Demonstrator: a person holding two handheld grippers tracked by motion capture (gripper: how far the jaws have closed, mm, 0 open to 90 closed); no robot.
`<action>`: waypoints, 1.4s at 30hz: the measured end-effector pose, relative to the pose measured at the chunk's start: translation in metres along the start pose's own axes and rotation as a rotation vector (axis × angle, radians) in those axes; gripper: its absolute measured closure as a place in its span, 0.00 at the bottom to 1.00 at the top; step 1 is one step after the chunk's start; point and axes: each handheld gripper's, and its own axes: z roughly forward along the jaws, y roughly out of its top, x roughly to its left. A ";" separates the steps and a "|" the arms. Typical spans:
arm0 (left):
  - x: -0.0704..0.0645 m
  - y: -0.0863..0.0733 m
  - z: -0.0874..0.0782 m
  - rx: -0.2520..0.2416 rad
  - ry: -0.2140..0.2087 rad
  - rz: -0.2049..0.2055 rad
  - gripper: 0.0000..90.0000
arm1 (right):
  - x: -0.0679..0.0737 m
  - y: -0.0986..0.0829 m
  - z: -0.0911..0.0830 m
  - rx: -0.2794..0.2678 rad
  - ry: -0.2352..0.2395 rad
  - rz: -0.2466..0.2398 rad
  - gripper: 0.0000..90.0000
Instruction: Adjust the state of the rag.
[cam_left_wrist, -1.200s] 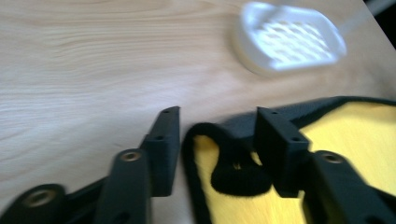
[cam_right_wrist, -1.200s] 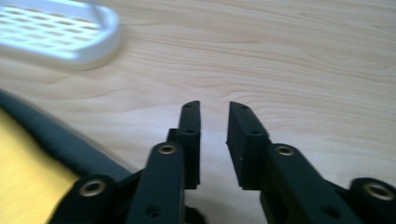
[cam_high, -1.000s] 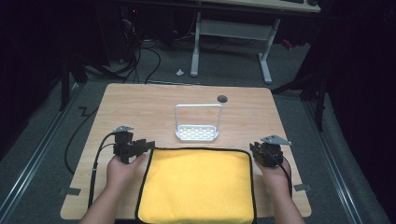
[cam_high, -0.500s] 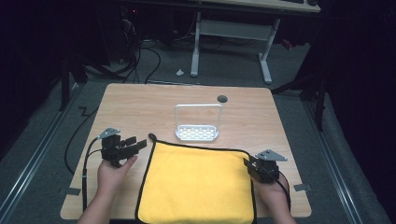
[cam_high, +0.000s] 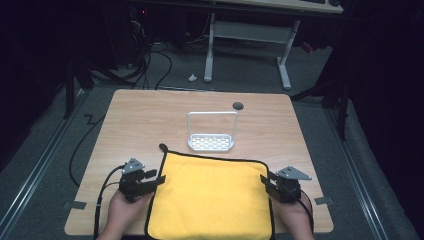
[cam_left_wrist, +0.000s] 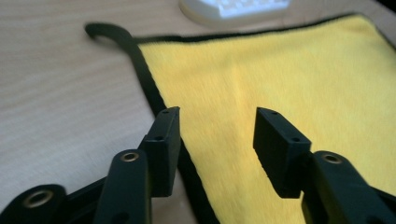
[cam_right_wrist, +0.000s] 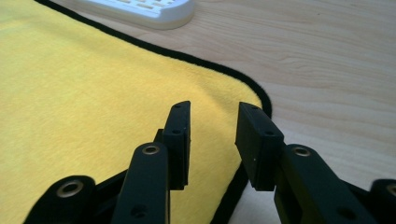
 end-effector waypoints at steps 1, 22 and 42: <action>-0.003 -0.004 0.001 0.011 0.001 0.021 0.62 | 0.002 -0.003 -0.002 0.002 0.004 -0.006 0.73; -0.034 -0.015 0.020 0.079 0.003 0.148 0.92 | 0.006 -0.033 -0.005 0.130 -0.003 -0.078 1.00; -0.029 0.004 0.035 0.004 0.000 0.131 0.55 | -0.027 -0.017 -0.010 0.023 -0.067 -0.003 0.78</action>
